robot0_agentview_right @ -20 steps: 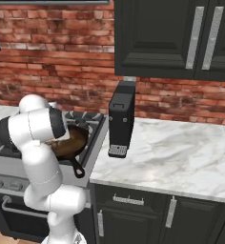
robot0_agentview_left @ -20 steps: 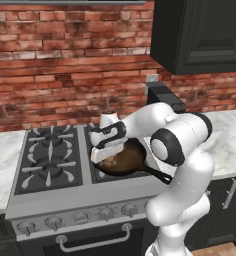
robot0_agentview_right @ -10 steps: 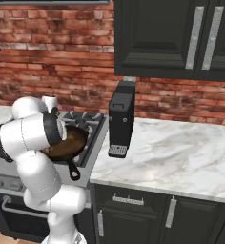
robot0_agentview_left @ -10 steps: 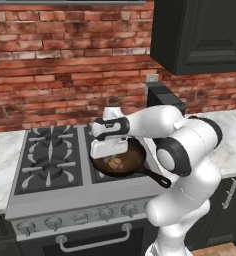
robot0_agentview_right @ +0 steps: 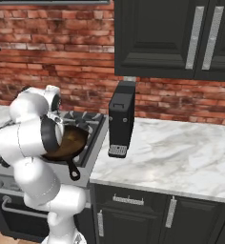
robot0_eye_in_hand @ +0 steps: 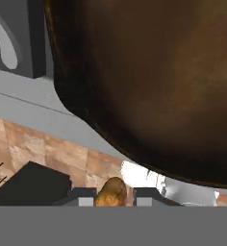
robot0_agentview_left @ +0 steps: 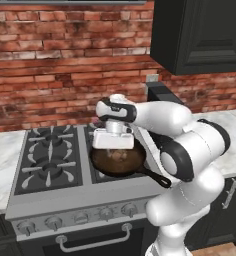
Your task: Take the chicken drumsticks from the pan and place one on each plate on the dining counter.
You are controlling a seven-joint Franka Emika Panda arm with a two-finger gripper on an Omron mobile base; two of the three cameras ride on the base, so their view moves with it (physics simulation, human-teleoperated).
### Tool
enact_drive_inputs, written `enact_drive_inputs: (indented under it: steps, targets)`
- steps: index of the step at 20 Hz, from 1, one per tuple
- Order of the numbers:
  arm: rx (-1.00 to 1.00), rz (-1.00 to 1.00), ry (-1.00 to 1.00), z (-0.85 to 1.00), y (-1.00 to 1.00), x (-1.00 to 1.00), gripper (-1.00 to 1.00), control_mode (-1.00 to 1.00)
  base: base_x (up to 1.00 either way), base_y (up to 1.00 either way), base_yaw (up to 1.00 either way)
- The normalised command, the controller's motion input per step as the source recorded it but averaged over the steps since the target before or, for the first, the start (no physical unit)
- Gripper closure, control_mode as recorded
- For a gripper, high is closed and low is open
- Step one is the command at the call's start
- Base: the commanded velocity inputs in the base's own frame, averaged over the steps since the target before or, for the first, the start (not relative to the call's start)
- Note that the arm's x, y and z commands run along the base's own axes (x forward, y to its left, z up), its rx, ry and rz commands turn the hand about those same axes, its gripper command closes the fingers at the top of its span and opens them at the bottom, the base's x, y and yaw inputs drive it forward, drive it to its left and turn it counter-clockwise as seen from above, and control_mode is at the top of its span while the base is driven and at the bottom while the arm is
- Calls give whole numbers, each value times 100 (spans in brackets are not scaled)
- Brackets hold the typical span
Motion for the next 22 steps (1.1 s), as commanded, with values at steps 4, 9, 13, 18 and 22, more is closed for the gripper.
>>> enact_drive_inputs:
  steps: [4,9,13,18,22]
  targets:
    - [0,-15,36,83,-40,-70,100,-100,0,0,0]
    - [-1,-34,22,9,-23,-100,100,-100,0,0,0]
    - [-1,-64,0,0,0,-99,100,-100,0,0,0]
    - [0,-79,0,0,0,-74,100,-100,0,0,0]
    - [0,-83,4,0,0,-50,100,-100,0,0,0]
